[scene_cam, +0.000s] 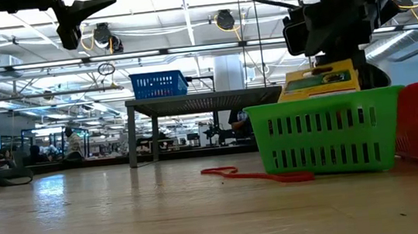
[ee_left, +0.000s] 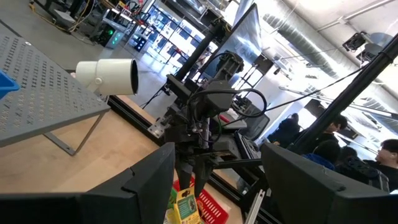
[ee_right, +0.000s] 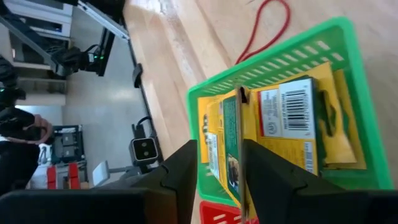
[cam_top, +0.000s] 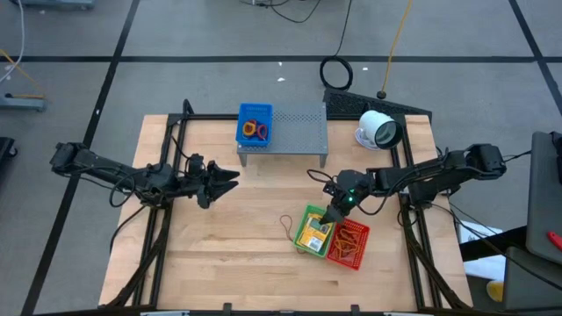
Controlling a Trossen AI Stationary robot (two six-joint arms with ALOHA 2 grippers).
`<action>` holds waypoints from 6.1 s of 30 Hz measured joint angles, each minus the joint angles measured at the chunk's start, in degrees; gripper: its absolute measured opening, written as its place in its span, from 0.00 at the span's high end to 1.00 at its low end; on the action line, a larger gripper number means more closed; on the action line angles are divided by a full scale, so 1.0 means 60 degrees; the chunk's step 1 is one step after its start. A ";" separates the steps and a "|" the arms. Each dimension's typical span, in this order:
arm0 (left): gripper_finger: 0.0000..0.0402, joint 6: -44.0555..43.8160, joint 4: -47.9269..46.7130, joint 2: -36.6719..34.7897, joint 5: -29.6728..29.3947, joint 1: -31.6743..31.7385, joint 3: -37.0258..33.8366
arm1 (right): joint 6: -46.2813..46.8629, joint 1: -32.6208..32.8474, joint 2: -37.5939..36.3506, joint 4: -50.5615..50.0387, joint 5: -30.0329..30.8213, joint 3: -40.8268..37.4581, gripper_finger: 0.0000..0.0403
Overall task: Pick & Place Office Desk Supplies
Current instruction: Put the crayon box into the green bin, then put the black rubber band into the red bin
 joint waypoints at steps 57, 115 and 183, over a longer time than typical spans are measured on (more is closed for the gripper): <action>0.38 -0.0387 0.0681 -0.0002 -0.1038 0.0845 -0.0007 | -0.3698 0.0017 -0.2689 0.7370 0.3729 0.0004 0.70; 0.38 0.1985 -1.7037 -0.0022 0.2569 0.0901 0.7853 | -0.5791 -0.0382 0.1237 -0.0530 0.5266 0.6200 0.70; 0.38 0.2615 -1.5023 0.6055 0.3461 0.2558 0.3909 | -0.4262 -0.0357 0.1294 -0.0254 0.4453 0.5708 0.70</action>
